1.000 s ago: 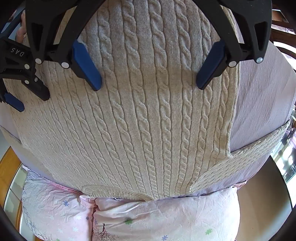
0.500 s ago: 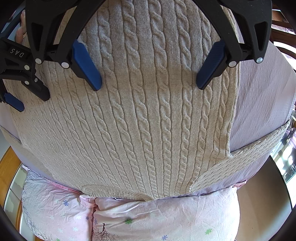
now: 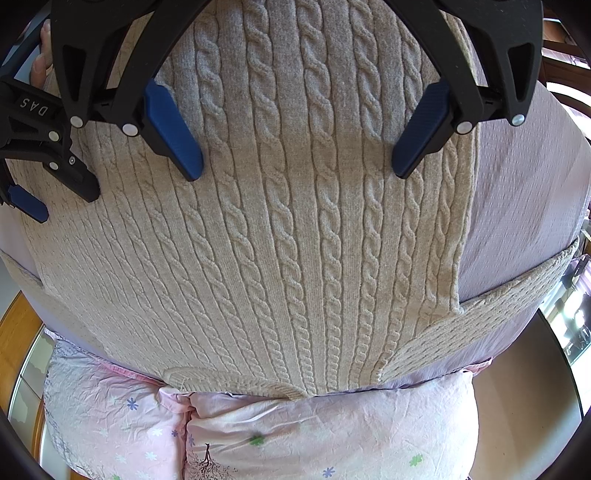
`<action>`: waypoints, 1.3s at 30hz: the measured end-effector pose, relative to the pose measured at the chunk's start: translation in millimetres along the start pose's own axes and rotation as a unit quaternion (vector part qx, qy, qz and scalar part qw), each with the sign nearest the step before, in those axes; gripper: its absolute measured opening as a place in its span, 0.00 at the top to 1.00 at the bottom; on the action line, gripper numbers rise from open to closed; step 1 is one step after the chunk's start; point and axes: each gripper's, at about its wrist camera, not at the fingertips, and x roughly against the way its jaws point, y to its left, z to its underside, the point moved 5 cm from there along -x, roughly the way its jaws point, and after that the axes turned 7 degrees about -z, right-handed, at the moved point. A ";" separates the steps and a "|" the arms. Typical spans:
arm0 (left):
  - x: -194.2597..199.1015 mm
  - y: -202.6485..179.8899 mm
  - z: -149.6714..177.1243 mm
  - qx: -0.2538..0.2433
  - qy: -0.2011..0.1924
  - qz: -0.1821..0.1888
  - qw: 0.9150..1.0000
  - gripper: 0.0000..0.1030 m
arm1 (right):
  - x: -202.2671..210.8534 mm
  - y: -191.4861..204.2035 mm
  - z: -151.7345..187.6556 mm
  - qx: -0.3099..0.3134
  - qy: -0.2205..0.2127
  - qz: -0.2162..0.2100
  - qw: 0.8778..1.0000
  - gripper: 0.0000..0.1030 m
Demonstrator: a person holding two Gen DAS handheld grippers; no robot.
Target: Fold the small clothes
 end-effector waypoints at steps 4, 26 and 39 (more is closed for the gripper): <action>0.0 0.0 0.0 0.000 0.000 0.000 1.000 0.02 | 0.1 0.0 0.1 0.000 0.000 0.000 1.000 0.01; -0.4 0.1 -0.3 -0.001 0.002 0.000 1.000 0.02 | -2.6 2.1 0.5 -0.006 0.020 0.004 1.000 0.01; -4.4 0.2 -3.8 -0.002 0.009 0.000 1.000 0.02 | -6.9 2.0 0.7 -0.002 0.036 0.003 0.999 0.01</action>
